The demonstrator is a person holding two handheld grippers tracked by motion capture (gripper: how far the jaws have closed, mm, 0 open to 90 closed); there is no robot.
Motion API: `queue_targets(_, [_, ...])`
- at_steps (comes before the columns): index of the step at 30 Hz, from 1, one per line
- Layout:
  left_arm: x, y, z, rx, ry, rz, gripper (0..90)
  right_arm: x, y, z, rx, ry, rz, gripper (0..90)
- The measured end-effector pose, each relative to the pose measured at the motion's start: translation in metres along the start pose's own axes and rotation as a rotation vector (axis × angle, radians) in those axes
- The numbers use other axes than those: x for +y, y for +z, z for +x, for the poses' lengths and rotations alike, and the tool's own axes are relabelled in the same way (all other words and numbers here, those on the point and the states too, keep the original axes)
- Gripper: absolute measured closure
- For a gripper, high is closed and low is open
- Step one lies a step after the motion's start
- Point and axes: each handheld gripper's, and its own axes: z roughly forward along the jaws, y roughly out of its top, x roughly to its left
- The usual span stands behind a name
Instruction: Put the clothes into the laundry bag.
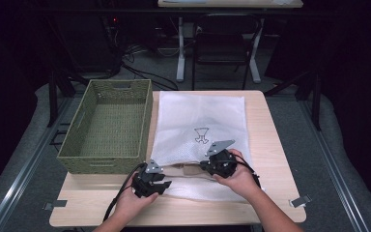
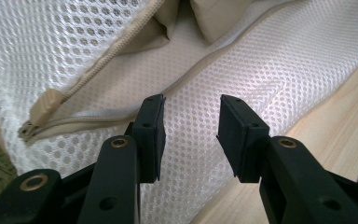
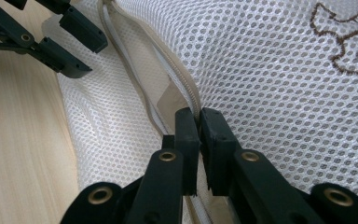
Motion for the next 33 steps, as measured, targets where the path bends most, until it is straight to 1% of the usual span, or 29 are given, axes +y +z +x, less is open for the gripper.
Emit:
queue_targets(2, [0.000,0.001,0.000,-0.002,0.005,0.011,61.5,-0.002,0.000,0.000,0.000,0.014,-0.010,86.0])
queue_targets(4, [-0.001,0.002,0.000,-0.004,-0.002,0.009,61.7,-0.003,-0.001,-0.001,-0.001,0.021,-0.021,86.2])
queue_targets(5, [-0.002,0.003,0.000,-0.004,-0.002,0.015,61.7,-0.003,-0.002,-0.001,0.000,0.032,-0.026,86.2])
queue_targets(6, [-0.002,0.004,0.001,-0.009,-0.013,0.016,61.8,-0.003,-0.002,-0.002,0.003,0.033,-0.034,86.2])
queue_targets(8, [-0.003,0.006,0.001,-0.004,-0.018,0.017,62.1,-0.003,-0.003,-0.002,0.000,0.034,-0.041,86.2])
queue_targets(9, [-0.004,0.007,0.002,-0.011,-0.018,0.025,62.1,-0.003,-0.004,-0.002,-0.002,0.036,-0.043,86.2])
queue_targets(11, [-0.005,0.009,0.002,-0.009,-0.026,0.023,62.2,-0.004,-0.004,-0.001,-0.009,0.038,-0.049,86.1])
queue_targets(12, [-0.005,0.010,0.002,-0.005,-0.020,0.024,62.2,-0.004,-0.004,-0.001,-0.011,0.035,-0.053,86.1])
queue_targets(14, [-0.006,0.010,0.002,-0.009,-0.027,0.022,62.2,-0.006,-0.004,0.000,-0.015,0.048,-0.063,85.9])
queue_targets(20, [-0.006,0.011,0.002,-0.016,-0.029,0.026,62.2,-0.011,-0.002,0.000,-0.027,0.071,-0.096,84.0])
queue_targets(24, [-0.007,0.011,0.004,-0.017,-0.034,0.024,62.0,-0.012,-0.004,0.002,-0.038,0.081,-0.114,79.9])
queue_targets(25, [-0.008,0.012,0.004,-0.021,-0.047,0.017,62.0,-0.013,-0.005,0.002,-0.042,0.083,-0.121,78.0])
queue_targets(27, [-0.009,0.012,0.003,-0.019,-0.048,0.015,62.0,-0.013,-0.009,0.004,-0.056,0.092,-0.142,72.6])
queue_targets(30, [-0.009,0.011,0.003,-0.026,-0.044,0.025,62.1,-0.013,-0.015,0.009,-0.067,0.095,-0.173,65.4])
queue_targets(31, [-0.009,0.011,0.003,-0.033,-0.050,0.026,62.1,-0.012,-0.016,0.011,-0.074,0.093,-0.180,60.9])
queue_targets(33, [-0.010,0.011,0.003,-0.033,-0.056,0.022,62.0,-0.011,-0.018,0.014,-0.081,0.091,-0.182,57.5])
